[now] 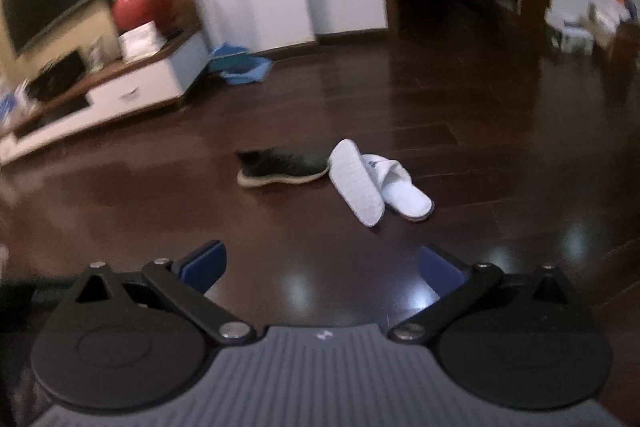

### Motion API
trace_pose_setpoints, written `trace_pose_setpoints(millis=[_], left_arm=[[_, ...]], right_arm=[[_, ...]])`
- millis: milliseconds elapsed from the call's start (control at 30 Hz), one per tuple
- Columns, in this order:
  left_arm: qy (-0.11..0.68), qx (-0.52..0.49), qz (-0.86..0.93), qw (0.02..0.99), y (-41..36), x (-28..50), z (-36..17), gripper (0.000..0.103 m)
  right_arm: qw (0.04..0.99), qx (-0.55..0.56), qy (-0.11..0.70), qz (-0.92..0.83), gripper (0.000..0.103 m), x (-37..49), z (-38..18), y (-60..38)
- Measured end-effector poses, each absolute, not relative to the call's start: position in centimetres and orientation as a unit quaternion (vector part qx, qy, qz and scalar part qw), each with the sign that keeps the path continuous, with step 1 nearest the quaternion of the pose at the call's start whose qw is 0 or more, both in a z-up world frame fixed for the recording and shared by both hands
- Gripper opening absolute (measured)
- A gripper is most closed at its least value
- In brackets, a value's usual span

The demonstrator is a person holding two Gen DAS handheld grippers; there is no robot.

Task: Organize scattered shoes
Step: 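Move both tools back toward the white slippers, then grasp a white slipper with the left tool while the right tool grasps the other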

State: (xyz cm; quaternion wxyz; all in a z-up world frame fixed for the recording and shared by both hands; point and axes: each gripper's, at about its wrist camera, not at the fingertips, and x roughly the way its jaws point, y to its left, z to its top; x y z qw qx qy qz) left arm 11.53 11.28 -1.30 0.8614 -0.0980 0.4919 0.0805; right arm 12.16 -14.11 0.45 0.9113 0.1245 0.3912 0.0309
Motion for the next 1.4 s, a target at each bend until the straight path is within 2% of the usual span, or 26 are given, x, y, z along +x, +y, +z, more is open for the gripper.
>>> trace_pose_setpoints(millis=[100, 167, 267, 567, 833, 967, 1133, 1400], left_arm=[[0.497, -0.084, 0.073, 0.861, 11.4, 19.6, -4.6, 0.091], [0.495, -0.082, 0.065, 0.863, 11.0, 26.1, -7.1, 0.091], [0.508, -0.105, 0.069, 0.852, 11.1, 30.1, -9.9, 0.091], [0.570, -0.093, 0.068, 0.814, 6.4, 37.4, -15.5, 0.091], [0.573, -0.064, 0.060, 0.815, -2.8, 43.3, -20.5, 0.091], [0.578, -0.047, 0.074, 0.811, -7.0, 46.1, -24.7, 0.091], [0.577, -0.020, 0.088, 0.812, -9.9, 48.0, -28.5, 0.091], [0.575, -0.005, 0.083, 0.814, -12.9, 49.0, -31.2, 0.091]], right_arm=[[0.896, 0.192, 0.400, 0.023, 0.103, 21.3, -6.0, -16.5], [0.888, 0.227, 0.401, 0.018, 0.102, 23.7, -8.6, -17.8], [0.872, 0.263, 0.412, 0.007, 0.102, 24.7, -10.9, -19.6], [0.861, 0.242, 0.447, -0.030, 0.103, 25.2, -13.0, -24.3], [0.865, 0.200, 0.457, -0.050, 0.103, 26.0, -15.3, -27.4], [0.857, 0.195, 0.474, -0.046, 0.103, 28.4, -18.6, -28.6], [0.854, 0.185, 0.486, -0.033, 0.103, 29.7, -21.1, -29.4], [0.843, 0.213, 0.492, -0.039, 0.103, 28.7, -23.6, -31.6]])
